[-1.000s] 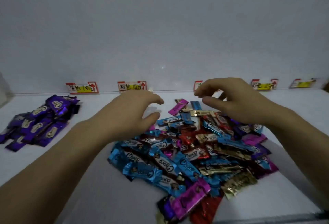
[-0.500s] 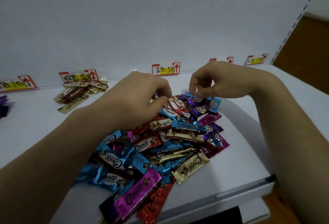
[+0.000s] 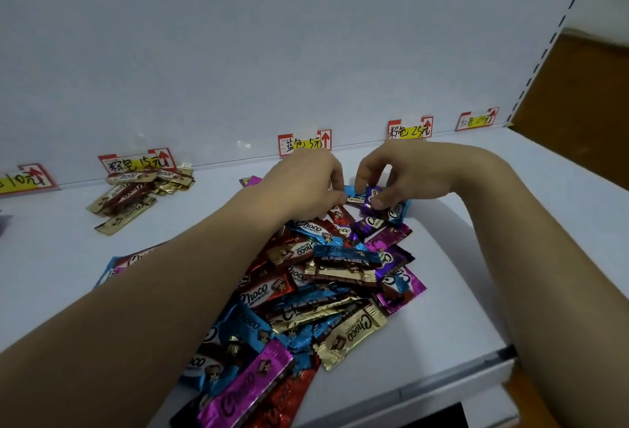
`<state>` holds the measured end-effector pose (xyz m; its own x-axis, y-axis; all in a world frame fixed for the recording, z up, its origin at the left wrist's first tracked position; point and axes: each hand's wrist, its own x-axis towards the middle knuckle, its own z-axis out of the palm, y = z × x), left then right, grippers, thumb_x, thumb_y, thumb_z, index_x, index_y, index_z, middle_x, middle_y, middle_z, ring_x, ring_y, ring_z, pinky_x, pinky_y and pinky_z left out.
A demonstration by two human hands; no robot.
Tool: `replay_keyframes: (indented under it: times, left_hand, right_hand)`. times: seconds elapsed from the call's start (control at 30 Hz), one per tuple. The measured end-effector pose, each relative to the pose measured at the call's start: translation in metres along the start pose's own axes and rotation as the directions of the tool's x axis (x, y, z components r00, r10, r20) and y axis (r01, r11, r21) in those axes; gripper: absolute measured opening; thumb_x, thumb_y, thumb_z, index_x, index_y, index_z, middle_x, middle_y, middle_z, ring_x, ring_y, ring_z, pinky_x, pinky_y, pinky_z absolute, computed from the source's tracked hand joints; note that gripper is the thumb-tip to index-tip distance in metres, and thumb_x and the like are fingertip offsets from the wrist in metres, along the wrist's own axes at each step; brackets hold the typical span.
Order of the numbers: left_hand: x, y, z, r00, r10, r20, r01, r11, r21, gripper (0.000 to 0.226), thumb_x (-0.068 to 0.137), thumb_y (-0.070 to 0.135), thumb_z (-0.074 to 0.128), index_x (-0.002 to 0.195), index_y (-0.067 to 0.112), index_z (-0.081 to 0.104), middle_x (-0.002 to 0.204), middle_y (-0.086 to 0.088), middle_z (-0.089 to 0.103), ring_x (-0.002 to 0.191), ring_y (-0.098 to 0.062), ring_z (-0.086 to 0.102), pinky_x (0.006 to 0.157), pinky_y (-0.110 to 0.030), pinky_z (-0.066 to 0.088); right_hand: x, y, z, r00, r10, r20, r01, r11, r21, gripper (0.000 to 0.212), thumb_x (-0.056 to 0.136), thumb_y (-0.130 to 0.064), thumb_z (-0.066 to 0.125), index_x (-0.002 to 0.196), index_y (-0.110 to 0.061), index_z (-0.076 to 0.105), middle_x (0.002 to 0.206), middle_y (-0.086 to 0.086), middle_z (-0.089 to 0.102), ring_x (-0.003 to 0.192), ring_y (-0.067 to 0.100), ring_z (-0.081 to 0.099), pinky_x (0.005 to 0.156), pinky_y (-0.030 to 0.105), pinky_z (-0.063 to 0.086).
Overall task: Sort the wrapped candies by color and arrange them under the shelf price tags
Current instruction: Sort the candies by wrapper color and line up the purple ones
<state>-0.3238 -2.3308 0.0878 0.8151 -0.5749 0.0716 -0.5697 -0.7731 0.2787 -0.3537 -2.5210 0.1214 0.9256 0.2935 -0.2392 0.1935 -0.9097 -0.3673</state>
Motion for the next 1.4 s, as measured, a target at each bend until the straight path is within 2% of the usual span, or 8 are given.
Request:
replay_keyframes:
  times: [0.2,0.47,0.6,0.8,1.0,1.17,1.27,1.4]
  left_hand:
    - [0.001,0.001,-0.002,0.999,0.007,0.041,-0.006,0.999,-0.032,0.038,0.092,0.039,0.07,0.124,0.021,0.065,0.114,0.004,0.061,0.089,-0.012,0.054,0.078,-0.027,0.044]
    - [0.001,0.005,-0.002,0.996,0.092,0.002,-0.092,0.994,0.061,0.029,0.096,0.046,0.061,0.096,0.018,0.069,0.092,0.001,0.067,0.083,-0.016,0.061,0.077,-0.038,0.053]
    - [-0.008,0.009,-0.013,0.987,0.147,-0.058,-0.128,0.96,0.25,0.034,0.106,0.04,0.041,0.091,0.016,0.06,0.093,-0.002,0.059,0.088,-0.024,0.056,0.078,-0.043,0.05]
    - [-0.054,-0.022,-0.048,0.97,-0.04,-0.239,0.054,0.997,0.052,0.027,0.105,0.03,0.048,0.099,0.014,0.069,0.092,-0.004,0.07,0.081,-0.022,0.06,0.071,-0.036,0.046]
    - [-0.133,-0.089,-0.074,0.85,-0.348,-0.395,0.287,0.935,-0.206,0.018,0.097,0.033,0.063,0.092,0.023,0.076,0.066,0.015,0.064,0.061,0.002,0.06,0.056,-0.019,0.037]
    - [-0.194,-0.138,-0.08,0.771,-0.505,-0.389,0.418,0.861,-0.288,0.012,0.094,0.028,0.068,0.101,0.021,0.075,0.07,0.01,0.072,0.062,-0.002,0.066,0.062,-0.024,0.047]
    - [-0.234,-0.166,-0.083,0.661,-0.619,-0.425,0.52,0.786,-0.335,0.006,0.091,0.03,0.071,0.089,0.024,0.071,0.065,0.011,0.072,0.054,0.0,0.066,0.058,-0.024,0.043]
    - [-0.281,-0.202,-0.093,0.473,-0.692,-0.545,0.617,0.702,-0.355,0.009,0.087,0.028,0.073,0.08,0.024,0.072,0.069,0.011,0.07,0.068,-0.011,0.068,0.064,-0.029,0.046]
  right_hand:
    - [-0.003,0.005,-0.004,0.998,0.058,0.025,-0.057,0.998,-0.007,0.029,0.084,-0.009,0.077,0.102,-0.031,0.071,0.105,-0.012,0.068,0.087,0.01,0.07,0.082,0.035,0.058]
    - [-0.002,0.015,-0.006,0.995,0.102,0.021,-0.101,0.995,-0.014,0.021,0.077,-0.026,0.086,0.09,-0.026,0.07,0.091,-0.004,0.071,0.08,0.018,0.064,0.066,0.03,0.052]
    - [-0.007,0.018,-0.011,0.999,0.038,0.009,-0.039,0.992,0.123,0.013,0.082,-0.022,0.082,0.087,-0.02,0.07,0.081,-0.005,0.071,0.073,0.019,0.061,0.06,0.027,0.048]
    - [-0.01,-0.01,-0.003,0.992,-0.123,-0.03,0.124,0.887,0.445,0.015,0.093,-0.006,0.068,0.106,-0.012,0.067,0.089,0.006,0.074,0.081,0.019,0.067,0.07,0.028,0.055]
    - [0.003,-0.083,0.023,0.961,-0.143,-0.238,0.258,0.779,0.572,0.014,0.091,-0.009,0.071,0.105,-0.011,0.073,0.073,0.002,0.07,0.07,0.012,0.066,0.07,0.023,0.055]
    - [0.028,-0.15,0.034,0.967,-0.204,-0.155,0.256,0.779,0.572,0.01,0.089,-0.011,0.073,0.099,-0.007,0.073,0.078,0.012,0.076,0.072,0.022,0.072,0.075,0.035,0.062]
    - [0.052,-0.197,0.047,0.967,-0.235,-0.099,0.25,0.795,0.553,0.01,0.092,-0.004,0.069,0.101,-0.002,0.071,0.078,0.017,0.075,0.068,0.02,0.073,0.07,0.032,0.063]
    - [0.094,-0.265,0.074,0.968,-0.236,-0.082,0.238,0.772,0.589,0.007,0.091,0.002,0.068,0.097,0.001,0.07,0.071,0.016,0.073,0.059,0.019,0.069,0.063,0.03,0.062]
